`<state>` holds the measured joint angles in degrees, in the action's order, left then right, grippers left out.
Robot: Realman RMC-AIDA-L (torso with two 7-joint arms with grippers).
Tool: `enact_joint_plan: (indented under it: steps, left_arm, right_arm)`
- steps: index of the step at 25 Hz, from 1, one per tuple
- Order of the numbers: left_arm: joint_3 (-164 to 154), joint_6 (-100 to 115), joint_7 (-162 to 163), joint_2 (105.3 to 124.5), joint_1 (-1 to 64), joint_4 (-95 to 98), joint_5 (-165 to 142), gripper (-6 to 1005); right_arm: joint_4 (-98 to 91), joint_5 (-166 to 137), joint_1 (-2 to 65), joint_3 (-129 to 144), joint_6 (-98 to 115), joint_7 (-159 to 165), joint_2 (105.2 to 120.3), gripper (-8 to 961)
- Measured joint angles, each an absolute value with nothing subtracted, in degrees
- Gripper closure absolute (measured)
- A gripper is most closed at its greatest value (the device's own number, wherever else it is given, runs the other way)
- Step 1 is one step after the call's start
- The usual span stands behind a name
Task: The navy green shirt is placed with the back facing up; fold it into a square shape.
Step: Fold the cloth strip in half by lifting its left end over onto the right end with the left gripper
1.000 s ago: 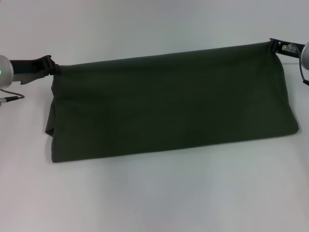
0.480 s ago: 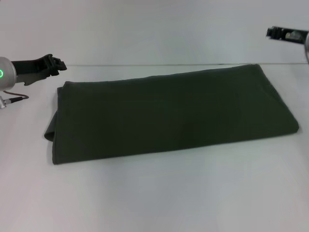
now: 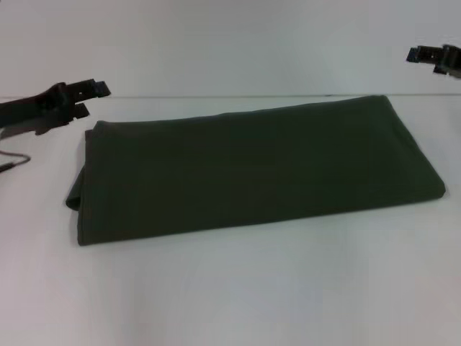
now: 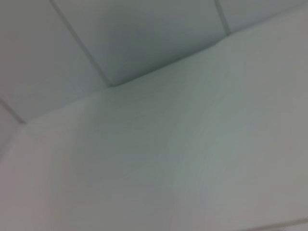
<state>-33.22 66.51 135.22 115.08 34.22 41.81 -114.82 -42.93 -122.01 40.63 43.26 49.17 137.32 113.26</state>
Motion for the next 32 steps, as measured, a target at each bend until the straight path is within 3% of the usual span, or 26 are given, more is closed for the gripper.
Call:
enact_joint_plan:
  steps: [3,6,7,18,32]
  left_arm:
    - [-33.2,74.3,134.5,114.45,30.6,41.0,-109.1,455]
    - [-32.9,78.5,137.0,114.5,27.5,39.5,-107.5,200]
    - [-32.5,79.5,137.7,114.65,26.5,39.0,-107.2,197]
    - [-28.0,80.5,143.3,115.5,19.9,31.5,-107.6,185]
    - [-28.5,75.3,149.1,116.38,18.4,28.3,-111.2,186]
  right_arm:
    - [-44.8,-113.1,34.3,42.3,56.8,134.2,114.37,251]
    - [-42.5,-105.7,30.1,41.5,61.9,130.4,114.5,111]
    - [-41.2,-103.6,28.9,40.9,63.7,129.1,114.52,65]
    - [-35.7,-100.4,26.3,37.2,67.5,124.1,114.56,36]
    - [-35.7,-100.4,26.2,37.2,67.4,122.6,114.61,36]
